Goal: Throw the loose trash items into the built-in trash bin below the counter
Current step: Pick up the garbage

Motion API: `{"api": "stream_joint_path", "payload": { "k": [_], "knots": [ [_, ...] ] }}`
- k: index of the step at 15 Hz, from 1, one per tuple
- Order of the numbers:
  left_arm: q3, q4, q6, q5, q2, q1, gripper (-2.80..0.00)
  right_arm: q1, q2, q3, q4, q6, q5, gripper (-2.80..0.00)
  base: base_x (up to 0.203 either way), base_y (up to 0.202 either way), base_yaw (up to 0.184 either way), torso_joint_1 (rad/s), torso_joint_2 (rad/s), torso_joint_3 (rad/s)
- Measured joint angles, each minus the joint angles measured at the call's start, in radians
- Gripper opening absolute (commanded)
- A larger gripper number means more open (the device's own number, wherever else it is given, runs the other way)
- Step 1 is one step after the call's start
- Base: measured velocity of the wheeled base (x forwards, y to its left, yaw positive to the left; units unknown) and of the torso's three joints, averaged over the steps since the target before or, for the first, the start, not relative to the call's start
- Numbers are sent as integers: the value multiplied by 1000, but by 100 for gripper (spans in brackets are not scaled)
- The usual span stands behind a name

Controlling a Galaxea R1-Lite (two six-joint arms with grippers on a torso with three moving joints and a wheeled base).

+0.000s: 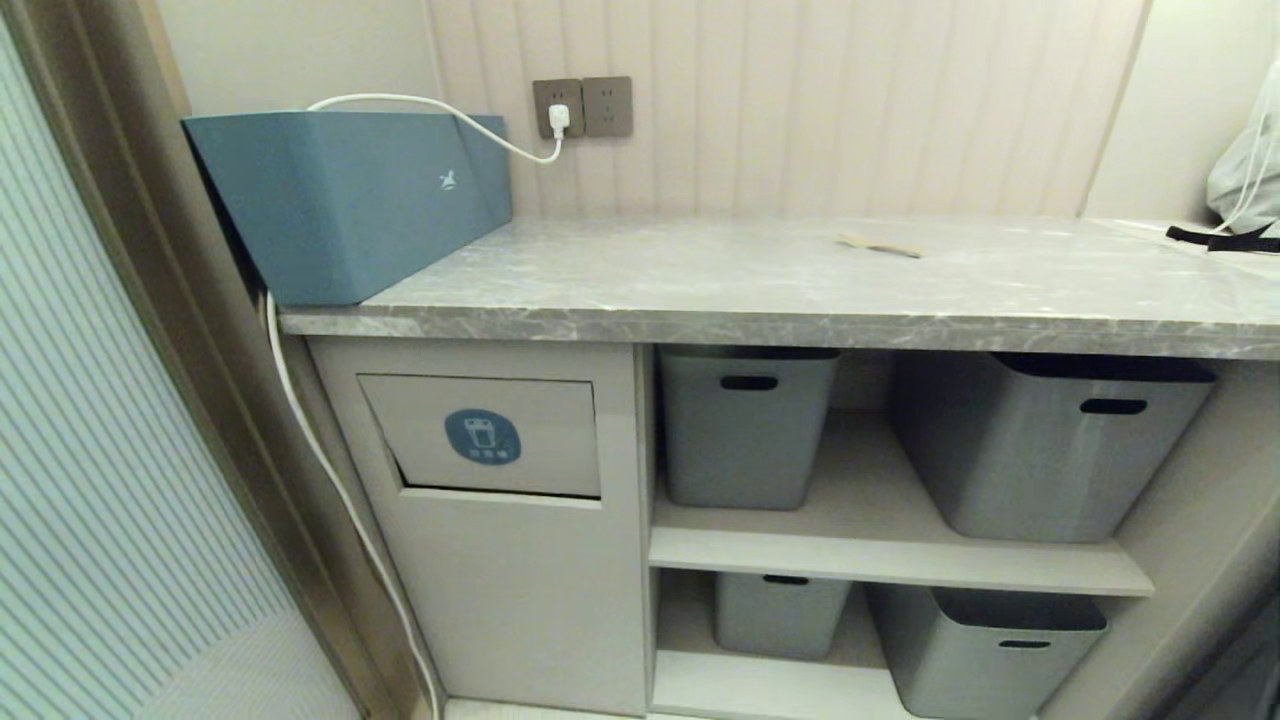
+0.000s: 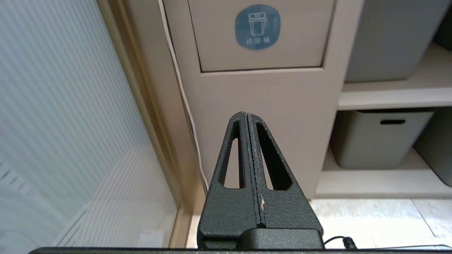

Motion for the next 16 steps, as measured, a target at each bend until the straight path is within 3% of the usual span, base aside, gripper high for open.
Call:
{"api": "stream_joint_path", "payload": {
  "k": [9,16],
  "knots": [
    [0,0,-1,0,0,0,-280,0,0,0,-5,73,-24,-280,-183,0,2,2,2,3],
    [0,0,1,0,0,0,-280,0,0,0,-4,73,-23,-280,0,0,0,0,0,0]
  ]
}}
